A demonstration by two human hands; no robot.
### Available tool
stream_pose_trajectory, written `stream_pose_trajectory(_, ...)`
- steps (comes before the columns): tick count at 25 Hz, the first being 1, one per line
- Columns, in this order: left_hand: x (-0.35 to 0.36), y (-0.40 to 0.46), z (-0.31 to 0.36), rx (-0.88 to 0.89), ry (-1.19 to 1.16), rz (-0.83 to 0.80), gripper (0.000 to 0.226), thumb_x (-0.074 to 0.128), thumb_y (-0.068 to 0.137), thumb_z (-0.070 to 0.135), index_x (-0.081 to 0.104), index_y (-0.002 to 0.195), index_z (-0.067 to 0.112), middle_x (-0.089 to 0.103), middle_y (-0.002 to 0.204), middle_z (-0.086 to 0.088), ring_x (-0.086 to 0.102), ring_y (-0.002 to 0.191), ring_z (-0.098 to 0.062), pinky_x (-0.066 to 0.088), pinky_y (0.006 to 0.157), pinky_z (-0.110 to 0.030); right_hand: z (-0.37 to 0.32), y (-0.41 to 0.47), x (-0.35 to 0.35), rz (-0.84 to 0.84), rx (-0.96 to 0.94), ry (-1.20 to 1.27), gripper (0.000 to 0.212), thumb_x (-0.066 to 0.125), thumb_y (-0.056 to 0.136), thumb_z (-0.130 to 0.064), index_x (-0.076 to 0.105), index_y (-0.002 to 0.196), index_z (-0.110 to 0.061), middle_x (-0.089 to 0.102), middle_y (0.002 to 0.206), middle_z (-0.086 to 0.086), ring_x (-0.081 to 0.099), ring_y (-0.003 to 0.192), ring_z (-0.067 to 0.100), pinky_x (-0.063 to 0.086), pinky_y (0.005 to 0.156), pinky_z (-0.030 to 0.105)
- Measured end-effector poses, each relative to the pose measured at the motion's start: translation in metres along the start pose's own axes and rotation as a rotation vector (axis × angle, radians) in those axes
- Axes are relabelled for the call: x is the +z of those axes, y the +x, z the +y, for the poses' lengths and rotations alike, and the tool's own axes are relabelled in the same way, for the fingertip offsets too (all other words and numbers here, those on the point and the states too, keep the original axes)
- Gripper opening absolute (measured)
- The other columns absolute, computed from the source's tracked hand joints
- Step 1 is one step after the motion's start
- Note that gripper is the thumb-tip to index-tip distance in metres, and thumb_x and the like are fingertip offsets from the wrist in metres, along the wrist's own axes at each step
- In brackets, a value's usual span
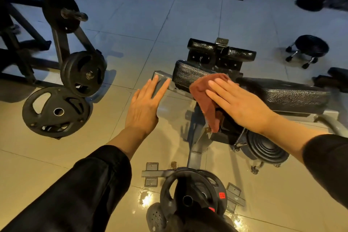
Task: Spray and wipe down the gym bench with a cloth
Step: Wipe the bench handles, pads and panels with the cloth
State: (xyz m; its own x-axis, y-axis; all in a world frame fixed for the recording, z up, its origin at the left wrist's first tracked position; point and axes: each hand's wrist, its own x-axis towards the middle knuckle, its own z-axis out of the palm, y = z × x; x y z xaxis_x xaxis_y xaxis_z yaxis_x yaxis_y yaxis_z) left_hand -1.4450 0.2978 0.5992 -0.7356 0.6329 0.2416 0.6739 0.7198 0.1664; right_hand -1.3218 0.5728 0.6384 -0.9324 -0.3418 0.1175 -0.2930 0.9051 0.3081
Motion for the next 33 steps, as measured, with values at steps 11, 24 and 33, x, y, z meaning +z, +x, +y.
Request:
stream_pose_trajectory(11, 0.004, 0.001, -0.003, -0.035, 0.042, 0.012, 0.104, 0.074, 0.076, -0.005, 0.012, 0.154, 0.027, 0.022, 0.158, -0.011, 0.026, 0.143, -0.033, 0.028, 0.112, -0.045, -0.051, 0.115, -0.019, -0.071, 0.037, 0.003, 0.074, 0.061, 0.093, -0.027, 0.018, 0.153, -0.015, 0.005, 0.162, 0.012, -0.002, 0.148, 0.034, 0.004, 0.121, 0.049)
stream_pose_trajectory(24, 0.001, 0.001, 0.004, -0.068, 0.072, -0.033, 0.111, 0.074, 0.077, 0.0, -0.003, 0.151, 0.031, 0.015, 0.16, -0.007, 0.017, 0.147, -0.027, 0.026, 0.117, -0.045, -0.029, 0.066, 0.0, 0.071, -0.013, 0.051, 0.08, 0.079, 0.071, -0.007, 0.041, 0.142, -0.003, 0.036, 0.15, 0.021, 0.03, 0.14, 0.038, 0.026, 0.114, 0.051)
stream_pose_trajectory(33, 0.002, 0.0, 0.0, -0.058, 0.061, -0.036, 0.111, 0.074, 0.078, 0.001, -0.004, 0.15, 0.031, 0.019, 0.159, -0.008, 0.022, 0.145, -0.028, 0.027, 0.116, -0.047, -0.029, 0.087, -0.005, 0.093, -0.062, 0.072, 0.07, 0.082, 0.066, 0.001, 0.056, 0.131, -0.004, 0.046, 0.143, 0.021, 0.04, 0.135, 0.038, 0.031, 0.112, 0.05)
